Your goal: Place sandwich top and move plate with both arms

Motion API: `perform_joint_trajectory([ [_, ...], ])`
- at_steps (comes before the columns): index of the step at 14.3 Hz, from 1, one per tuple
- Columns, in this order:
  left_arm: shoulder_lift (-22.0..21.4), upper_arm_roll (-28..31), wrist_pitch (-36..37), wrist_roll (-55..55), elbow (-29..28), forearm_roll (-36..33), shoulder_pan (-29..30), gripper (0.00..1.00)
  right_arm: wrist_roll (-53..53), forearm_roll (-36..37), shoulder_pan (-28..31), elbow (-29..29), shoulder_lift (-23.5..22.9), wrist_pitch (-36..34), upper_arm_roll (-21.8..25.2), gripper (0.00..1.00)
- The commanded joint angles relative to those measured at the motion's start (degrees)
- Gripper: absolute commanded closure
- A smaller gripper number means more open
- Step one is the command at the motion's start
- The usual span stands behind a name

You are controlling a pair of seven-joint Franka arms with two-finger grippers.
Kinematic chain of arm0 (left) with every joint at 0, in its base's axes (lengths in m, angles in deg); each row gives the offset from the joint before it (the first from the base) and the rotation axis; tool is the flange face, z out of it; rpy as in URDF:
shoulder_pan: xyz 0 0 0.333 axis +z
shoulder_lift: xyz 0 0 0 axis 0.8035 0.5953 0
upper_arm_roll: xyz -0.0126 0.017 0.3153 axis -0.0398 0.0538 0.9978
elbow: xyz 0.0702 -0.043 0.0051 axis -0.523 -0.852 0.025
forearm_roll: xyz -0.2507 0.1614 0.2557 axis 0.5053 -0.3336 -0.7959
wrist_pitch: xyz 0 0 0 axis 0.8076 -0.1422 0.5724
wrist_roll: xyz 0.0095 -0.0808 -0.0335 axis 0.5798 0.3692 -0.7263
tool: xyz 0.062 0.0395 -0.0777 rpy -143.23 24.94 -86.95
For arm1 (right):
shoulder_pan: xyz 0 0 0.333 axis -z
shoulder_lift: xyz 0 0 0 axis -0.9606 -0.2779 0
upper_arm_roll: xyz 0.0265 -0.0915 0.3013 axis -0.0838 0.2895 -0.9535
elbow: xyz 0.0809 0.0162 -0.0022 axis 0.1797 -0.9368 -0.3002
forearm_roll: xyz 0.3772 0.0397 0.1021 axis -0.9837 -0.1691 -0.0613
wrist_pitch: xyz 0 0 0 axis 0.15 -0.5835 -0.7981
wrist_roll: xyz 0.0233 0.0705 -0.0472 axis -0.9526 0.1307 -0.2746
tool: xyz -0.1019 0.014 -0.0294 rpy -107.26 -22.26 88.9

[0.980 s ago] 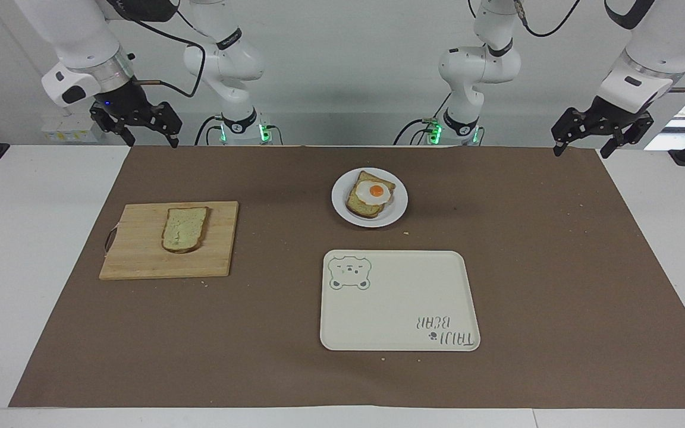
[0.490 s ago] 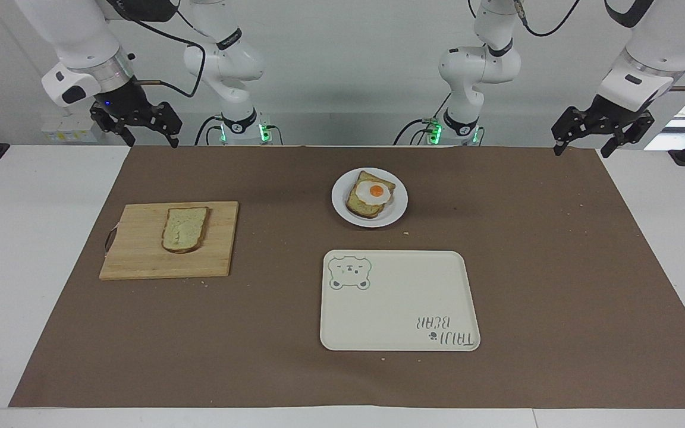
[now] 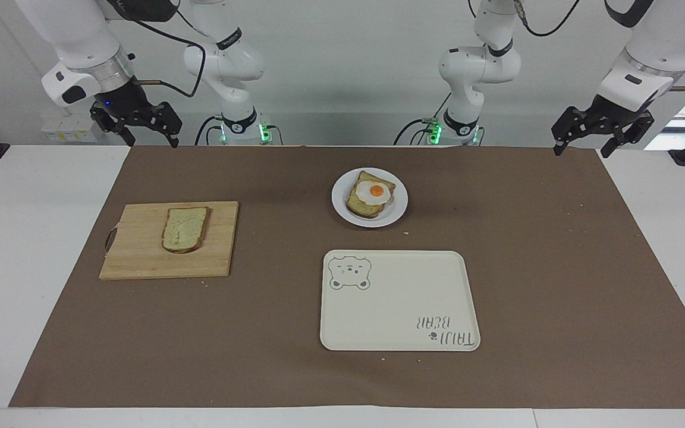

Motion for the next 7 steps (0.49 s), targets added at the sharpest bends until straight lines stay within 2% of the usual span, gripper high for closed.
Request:
perform_joint_trajectory([
  [1,-0.06,0.02,1.21,0.58,0.83,0.66,0.14,0.0,-1.05,-0.35,0.47,-1.37,1.3,0.49,-0.11,0.0],
  [4,-0.15,0.02,1.3,0.58,0.83,0.66,0.41,0.0,-0.88,-0.35,0.55,-2.67,1.21,1.27,-0.11,0.0],
  [7,-0.24,0.1,1.3,0.49,0.83,0.66,0.58,0.0,-1.23,-0.35,0.73,-5.05,1.21,5.32,-0.11,0.0],
])
